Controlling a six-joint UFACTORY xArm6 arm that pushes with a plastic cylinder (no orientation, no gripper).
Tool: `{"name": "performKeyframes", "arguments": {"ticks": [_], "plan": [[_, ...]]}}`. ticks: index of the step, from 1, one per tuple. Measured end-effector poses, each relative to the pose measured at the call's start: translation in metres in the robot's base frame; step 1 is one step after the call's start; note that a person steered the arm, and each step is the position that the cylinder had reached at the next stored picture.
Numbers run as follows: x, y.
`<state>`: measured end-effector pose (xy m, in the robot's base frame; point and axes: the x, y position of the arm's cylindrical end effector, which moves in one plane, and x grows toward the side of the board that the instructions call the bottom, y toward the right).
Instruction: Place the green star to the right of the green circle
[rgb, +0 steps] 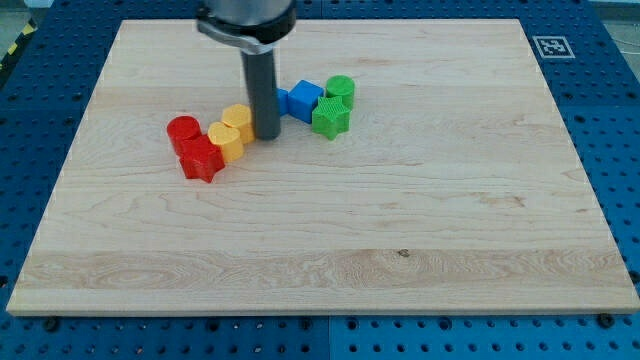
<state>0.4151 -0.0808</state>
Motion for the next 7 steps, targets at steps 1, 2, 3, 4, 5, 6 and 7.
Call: {"name": "performKeyframes", "arguments": {"ticks": [1,2,3,4,5,6,7], "plan": [[0.008,-0.024],[0.015,-0.023],[0.015,0.006],[0.014,0.023],[0.004,0.018],[-0.012,0.026],[-0.021,0.046]]}}
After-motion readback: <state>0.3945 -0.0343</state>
